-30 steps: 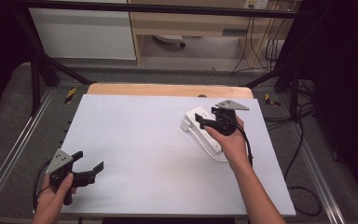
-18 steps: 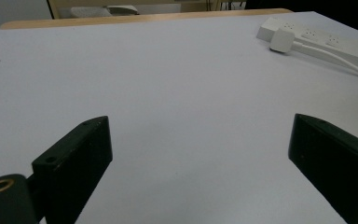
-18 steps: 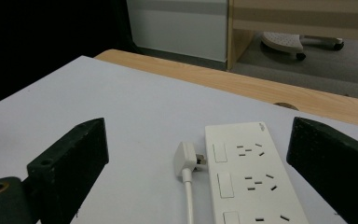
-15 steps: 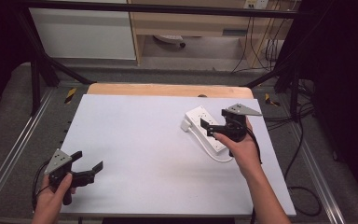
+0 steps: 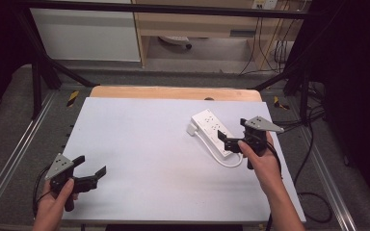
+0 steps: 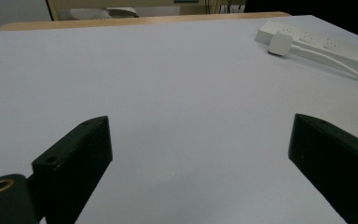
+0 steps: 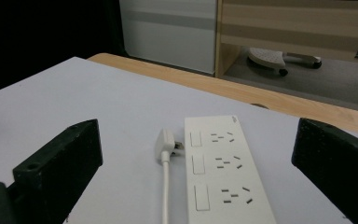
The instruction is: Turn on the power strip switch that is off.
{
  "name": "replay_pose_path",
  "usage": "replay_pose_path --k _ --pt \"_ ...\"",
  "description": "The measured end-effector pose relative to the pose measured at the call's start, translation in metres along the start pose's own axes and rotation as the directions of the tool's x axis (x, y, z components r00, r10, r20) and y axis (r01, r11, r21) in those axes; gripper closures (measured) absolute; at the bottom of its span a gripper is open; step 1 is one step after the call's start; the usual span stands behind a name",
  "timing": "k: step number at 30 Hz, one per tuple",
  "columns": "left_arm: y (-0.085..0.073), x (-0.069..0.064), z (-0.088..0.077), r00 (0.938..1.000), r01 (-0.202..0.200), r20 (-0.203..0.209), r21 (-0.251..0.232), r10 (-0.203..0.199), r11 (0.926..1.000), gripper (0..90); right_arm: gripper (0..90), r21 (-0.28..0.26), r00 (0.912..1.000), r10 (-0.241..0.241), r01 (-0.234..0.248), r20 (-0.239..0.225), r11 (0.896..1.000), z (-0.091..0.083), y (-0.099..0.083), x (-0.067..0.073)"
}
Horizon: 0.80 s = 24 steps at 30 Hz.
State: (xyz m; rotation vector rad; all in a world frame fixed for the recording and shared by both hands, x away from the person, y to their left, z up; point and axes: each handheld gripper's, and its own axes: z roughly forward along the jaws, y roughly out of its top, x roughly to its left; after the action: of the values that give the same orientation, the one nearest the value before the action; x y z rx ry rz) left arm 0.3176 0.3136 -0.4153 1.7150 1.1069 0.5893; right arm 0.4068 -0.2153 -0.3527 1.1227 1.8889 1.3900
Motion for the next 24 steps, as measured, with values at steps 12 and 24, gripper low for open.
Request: replay_pose_path --k 12,24 --pt "0.0 0.001 -0.001 1.0 0.005 -0.003 0.0 -0.005 1.0 6.2 2.3 -0.009 0.9987 0.033 -0.032 0.038 0.999 -0.026 -0.022 -0.017" --pt "0.0 0.001 -0.001 1.0 0.004 -0.003 0.001 -0.004 1.0 6.2 2.7 0.007 0.9935 0.081 -0.082 0.08 0.997 -0.045 -0.054 -0.034"
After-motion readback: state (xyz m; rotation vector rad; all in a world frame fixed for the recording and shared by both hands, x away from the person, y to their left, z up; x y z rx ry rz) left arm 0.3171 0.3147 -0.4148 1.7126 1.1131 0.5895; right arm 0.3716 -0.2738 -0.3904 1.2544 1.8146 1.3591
